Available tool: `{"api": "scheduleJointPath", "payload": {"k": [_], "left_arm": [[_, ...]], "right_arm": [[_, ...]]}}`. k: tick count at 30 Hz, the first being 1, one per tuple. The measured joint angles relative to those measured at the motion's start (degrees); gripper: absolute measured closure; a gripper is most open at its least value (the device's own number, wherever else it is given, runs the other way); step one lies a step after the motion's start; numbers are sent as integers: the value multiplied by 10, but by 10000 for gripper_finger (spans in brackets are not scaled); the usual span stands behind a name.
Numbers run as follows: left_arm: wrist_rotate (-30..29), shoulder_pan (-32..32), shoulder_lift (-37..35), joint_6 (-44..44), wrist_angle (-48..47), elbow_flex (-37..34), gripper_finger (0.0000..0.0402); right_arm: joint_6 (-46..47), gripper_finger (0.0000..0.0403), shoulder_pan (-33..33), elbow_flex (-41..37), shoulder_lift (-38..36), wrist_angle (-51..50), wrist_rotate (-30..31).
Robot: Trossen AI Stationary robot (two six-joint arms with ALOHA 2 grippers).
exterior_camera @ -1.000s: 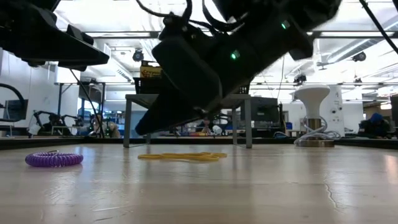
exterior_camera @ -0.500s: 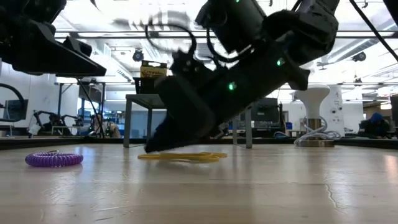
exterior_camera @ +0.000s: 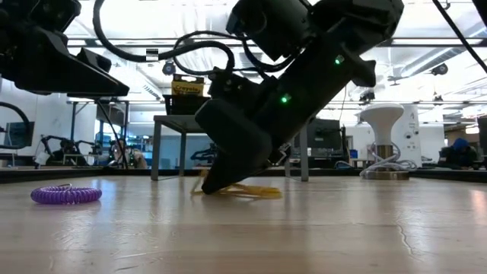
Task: Pick & Place Office Desk Supplies
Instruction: Put the yellow rubber band in the middle black bin on the shelf
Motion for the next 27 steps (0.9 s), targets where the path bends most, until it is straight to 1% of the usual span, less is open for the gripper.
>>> {"api": "scheduleJointPath", "payload": {"k": [2,3,10,12,17,19,21,23,25,27], "left_arm": [[0,0,0,0,0,0,284],[0,0,0,0,0,0,284],[0,1,0,0,0,0,284],[0,1,0,-3,0,0,284],[0,1,0,-4,2,0,284],[0,1,0,-4,3,0,284],[0,1,0,-4,5,0,284],[0,3,0,-4,8,0,284],[0,4,0,-4,10,0,284],[0,4,0,-5,9,0,284]], "right_arm": [[-8,386,8,2,-9,-13,6],[-10,389,13,6,-16,-21,7],[7,390,46,24,-88,-137,12],[3,390,59,24,-113,-155,33],[-35,390,84,23,-196,-162,128],[-71,390,82,22,-218,-142,165],[-130,390,69,21,-238,-104,191],[-196,390,45,23,-254,-43,191],[-266,390,15,31,-264,8,176],[-328,390,-18,42,-270,38,172]]}}
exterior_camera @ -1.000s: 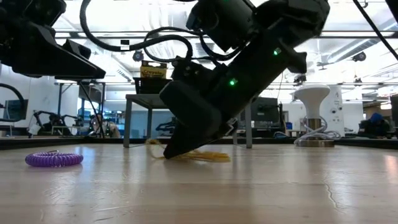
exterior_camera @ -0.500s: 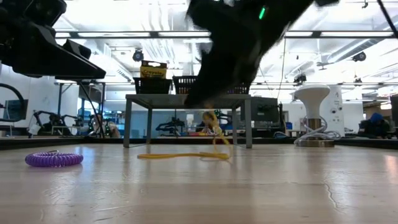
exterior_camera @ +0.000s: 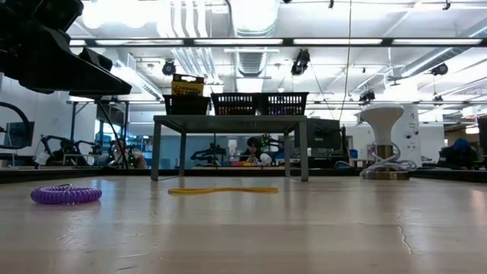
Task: Pick & Place Office Desk Supplies
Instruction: Put the yellow rubber band in the middle black bin on the shelf
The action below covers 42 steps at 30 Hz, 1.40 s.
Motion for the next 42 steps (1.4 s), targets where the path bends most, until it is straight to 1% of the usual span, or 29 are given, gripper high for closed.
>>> {"api": "scheduleJointPath", "payload": {"k": [4,7,9,11,16,19,22,27,30,34,38,42], "left_arm": [[0,0,0,-1,-1,0,284],[0,0,0,-1,-1,0,284],[0,0,0,-1,-2,0,284],[0,0,0,-1,-2,0,284],[0,0,0,-1,-3,0,284],[0,0,0,-1,-3,0,284],[0,0,0,-1,-3,0,284],[0,0,0,-1,-3,0,284],[0,0,0,-1,-3,0,284],[0,0,0,-1,-3,0,284],[0,0,0,-1,-3,0,284],[0,0,0,-1,-3,0,284]], "right_arm": [[-73,390,-77,36,-4,9,1],[-92,390,-142,61,1,10,0],[-88,390,-184,73,10,10,-11],[-67,390,-227,79,21,6,-47],[2,390,-308,81,43,-6,-194],[47,390,-334,81,57,-23,-231],[64,390,-346,81,71,-38,-241],[75,385,-347,80,86,-72,-241],[93,361,-346,80,82,-99,-243],[113,316,-345,80,68,-141,-254],[112,282,-317,80,49,-163,-271],[98,271,-244,79,42,-189,-274]]}}
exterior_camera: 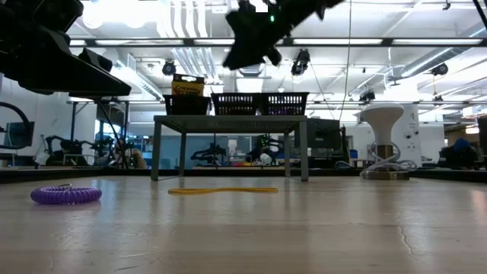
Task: Pick & Place Office Desk Supplies
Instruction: Put the yellow rubber band in the middle black bin on the shelf
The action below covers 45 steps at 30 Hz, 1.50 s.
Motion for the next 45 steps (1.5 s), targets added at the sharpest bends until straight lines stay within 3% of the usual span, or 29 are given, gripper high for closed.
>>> {"api": "scheduleJointPath", "payload": {"k": [7,11,16,19,25,33,41,45], "left_arm": [[0,0,0,0,0,0,284],[0,0,0,-2,3,0,284],[0,0,0,2,16,0,284],[2,2,0,2,18,0,284],[7,8,0,34,18,4,284],[7,11,63,89,15,47,284],[7,44,161,51,9,96,284],[7,64,194,25,8,107,284]], "right_arm": [[-6,288,183,-69,3,13,53],[45,300,276,-155,5,92,107],[114,311,352,-275,6,230,138],[146,317,378,-321,6,257,139],[192,328,392,-383,6,288,140],[238,311,377,-439,46,453,143],[249,247,349,-408,123,457,142],[217,232,340,-379,154,455,199]]}}
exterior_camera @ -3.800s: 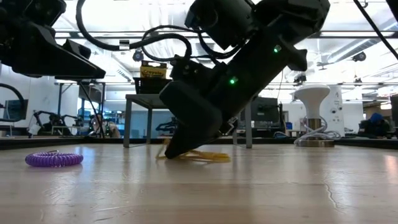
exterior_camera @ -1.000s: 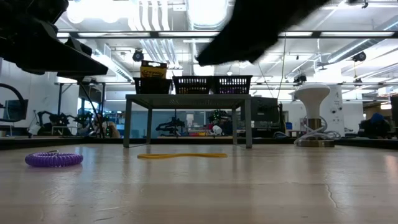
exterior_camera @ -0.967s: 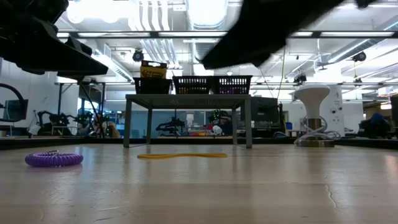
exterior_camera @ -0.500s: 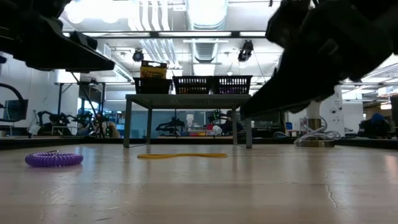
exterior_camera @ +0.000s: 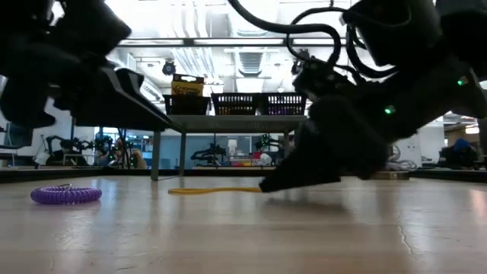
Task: Pick & Place Office Desk Supplies
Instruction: Put the yellow rubber band in the middle black bin on the shelf
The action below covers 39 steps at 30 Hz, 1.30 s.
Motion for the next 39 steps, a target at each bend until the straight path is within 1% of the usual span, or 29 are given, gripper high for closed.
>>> {"api": "scheduleJointPath", "payload": {"k": [2,5,9,12,15,17,19,22,24,27,28,29,31,33,37,39], "left_arm": [[2,6,8,-12,1,3,284],[6,15,21,-23,3,5,284],[13,20,18,-26,6,1,284],[15,20,16,-32,4,-1,284],[17,20,16,-34,4,-1,284],[21,20,17,-39,4,-1,284],[21,20,18,-39,4,-1,284],[22,20,19,-39,3,-1,284],[22,20,19,-39,3,-1,284],[22,20,19,-39,3,-1,284],[22,20,19,-39,3,-1,284],[22,20,19,-39,5,-1,284],[22,20,19,-27,26,-1,284],[29,17,19,6,54,-1,284],[58,21,19,52,90,3,284],[74,28,19,76,94,9,284]], "right_arm": [[-16,233,-4,9,1,-1,38],[-23,233,-12,8,-12,-19,63],[-23,234,-36,-2,-33,-32,62],[-23,234,-66,-7,-28,-31,2],[-29,234,-91,-6,-11,-22,-73],[-30,234,-101,-5,-4,-20,-98],[-25,237,-103,-5,-3,-28,-100],[-22,265,-103,-4,-8,-50,-102],[-20,300,-103,-4,-12,-59,-105],[-21,363,-103,-6,-19,-69,-113],[-24,380,-102,-6,-24,-72,-118],[-24,385,-98,-6,-28,-74,-121],[-27,390,-87,-7,-41,-85,-114],[-40,394,-67,-7,-57,-90,-88],[-79,395,-22,-5,-88,-59,13],[-103,395,-5,-5,-91,-33,52]]}}
